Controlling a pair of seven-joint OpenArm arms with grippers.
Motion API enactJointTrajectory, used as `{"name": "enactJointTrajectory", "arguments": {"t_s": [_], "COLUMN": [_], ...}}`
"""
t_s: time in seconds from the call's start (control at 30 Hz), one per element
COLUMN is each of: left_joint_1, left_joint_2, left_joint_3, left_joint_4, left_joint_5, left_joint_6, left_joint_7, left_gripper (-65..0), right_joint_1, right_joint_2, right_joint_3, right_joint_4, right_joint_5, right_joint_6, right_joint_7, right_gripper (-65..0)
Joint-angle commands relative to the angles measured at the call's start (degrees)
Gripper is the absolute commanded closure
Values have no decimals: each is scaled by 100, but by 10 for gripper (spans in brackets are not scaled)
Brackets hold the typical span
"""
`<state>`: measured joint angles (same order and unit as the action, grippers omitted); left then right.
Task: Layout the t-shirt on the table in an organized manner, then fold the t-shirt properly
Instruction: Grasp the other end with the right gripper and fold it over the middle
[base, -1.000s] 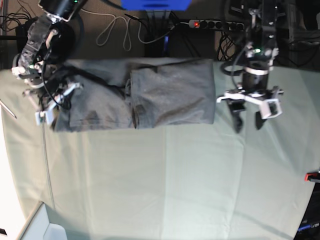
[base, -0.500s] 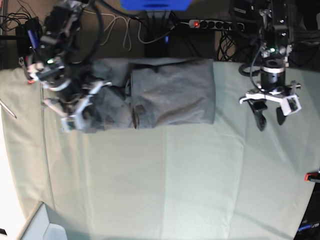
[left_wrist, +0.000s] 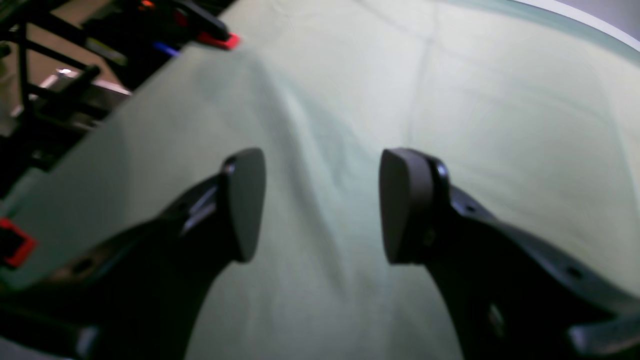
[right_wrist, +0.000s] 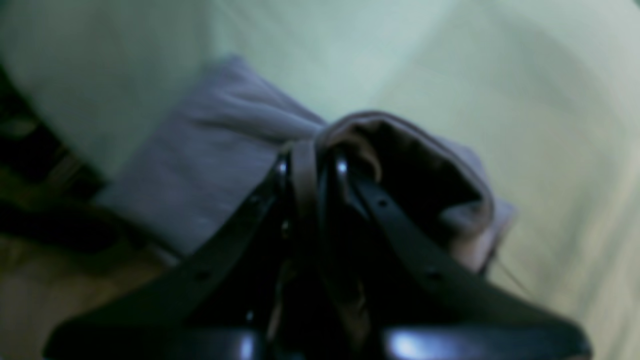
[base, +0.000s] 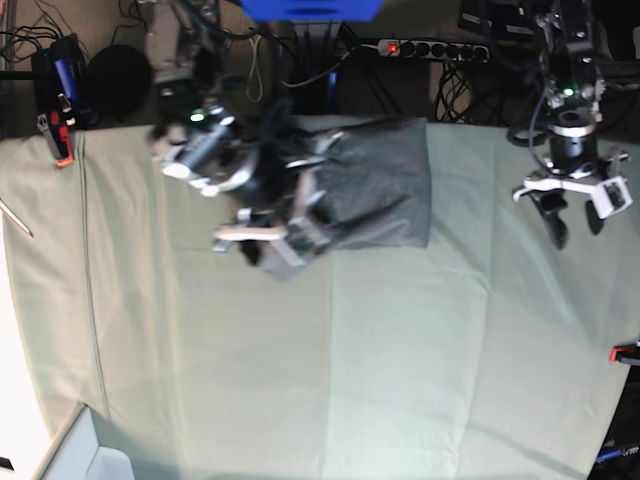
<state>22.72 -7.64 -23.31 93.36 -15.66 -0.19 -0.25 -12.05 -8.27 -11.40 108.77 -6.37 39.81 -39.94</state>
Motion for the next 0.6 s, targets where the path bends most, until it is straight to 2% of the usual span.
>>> {"name": "enactJointTrajectory", "arguments": {"t_s": [0.0, 0.23, 0.57], "left_joint_1": [27, 106, 132], "left_joint_2": [-40, -5, -5], "left_joint_3": [-47, -302, -302], "left_joint_4": [31, 13, 13], "left_joint_5": [6, 6, 6], "left_joint_6": [-3, -12, -12], "left_joint_7": [-146, -146, -146], "left_gripper": [-354, -354, -354], "right_joint_1": [102, 375, 1034], "right_joint_2": [-30, -30, -73], "right_joint_3": [-148, -983, -1950], "right_joint_4": [81, -561, -1519], "right_joint_5": [132, 140, 158], "right_joint_6": [19, 19, 19], "right_joint_7": [166, 219, 227], "right_gripper": [0, 0, 0]}}
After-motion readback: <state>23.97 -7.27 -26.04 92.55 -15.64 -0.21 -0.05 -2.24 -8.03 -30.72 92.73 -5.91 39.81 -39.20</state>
